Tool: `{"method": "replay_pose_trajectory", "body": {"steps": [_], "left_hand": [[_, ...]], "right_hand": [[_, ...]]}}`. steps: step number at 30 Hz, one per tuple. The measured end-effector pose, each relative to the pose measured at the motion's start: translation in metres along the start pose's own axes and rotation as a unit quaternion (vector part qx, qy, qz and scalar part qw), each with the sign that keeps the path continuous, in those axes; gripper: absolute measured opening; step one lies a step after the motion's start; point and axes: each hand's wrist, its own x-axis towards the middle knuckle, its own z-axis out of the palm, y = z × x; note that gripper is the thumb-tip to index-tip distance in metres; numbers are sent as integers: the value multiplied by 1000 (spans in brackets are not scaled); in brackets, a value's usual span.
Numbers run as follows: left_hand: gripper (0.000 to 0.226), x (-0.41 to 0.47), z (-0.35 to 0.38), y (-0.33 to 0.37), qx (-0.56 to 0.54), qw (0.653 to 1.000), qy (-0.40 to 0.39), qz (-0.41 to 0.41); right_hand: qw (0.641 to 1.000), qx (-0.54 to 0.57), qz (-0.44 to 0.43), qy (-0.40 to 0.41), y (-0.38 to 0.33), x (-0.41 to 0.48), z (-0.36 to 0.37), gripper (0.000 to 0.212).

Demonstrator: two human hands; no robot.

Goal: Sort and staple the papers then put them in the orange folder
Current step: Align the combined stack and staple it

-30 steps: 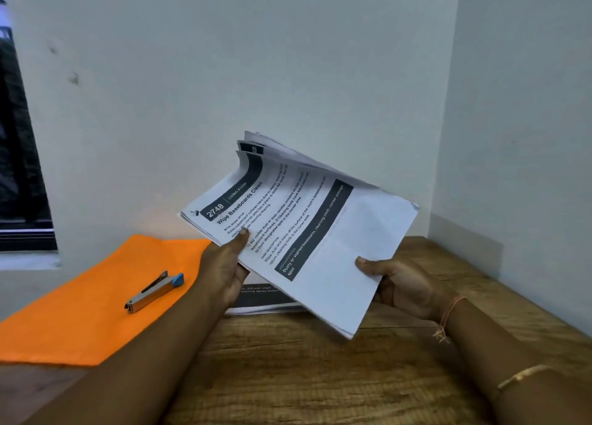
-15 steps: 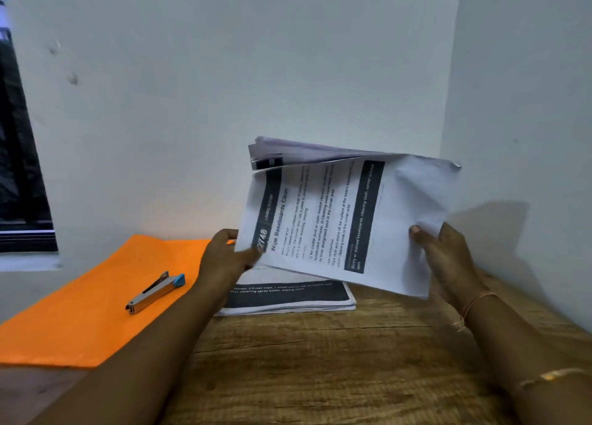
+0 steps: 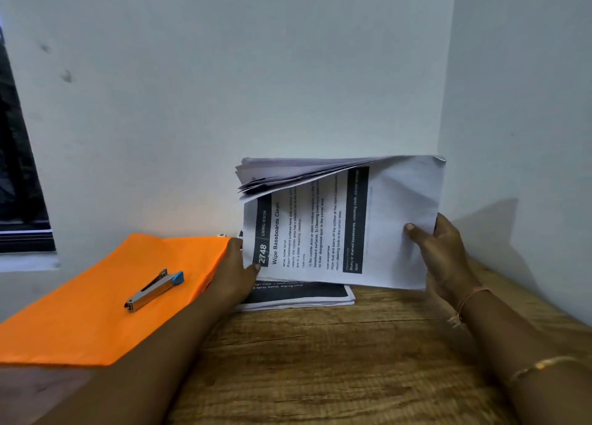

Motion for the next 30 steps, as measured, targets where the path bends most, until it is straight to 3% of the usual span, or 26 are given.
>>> {"method": "replay_pose_trajectory", "body": {"steps": [4, 8, 13, 19, 25, 30], "left_hand": [[29, 0, 0, 3, -16, 1000, 23, -3], [42, -2, -2, 0, 86, 995, -15, -37], [35, -4, -4, 1, 176, 984, -26, -34], [36, -3, -5, 2, 166, 986, 7, -15], [41, -4, -7, 1, 234, 972, -28, -15], [40, -3, -7, 0, 242, 970, -22, -15]], "right_hand": [[999, 22, -29, 24, -5, 3, -4, 26], [999, 0, 40, -19, 7, 6, -3, 30], [995, -7, 91, -33, 16, 6, -4, 29], [999, -22, 36, -18, 8, 3, -1, 30], [992, -59, 101, -45, 13, 1, -2, 27], [992, -73, 90, -46, 12, -2, -3, 31]]}}
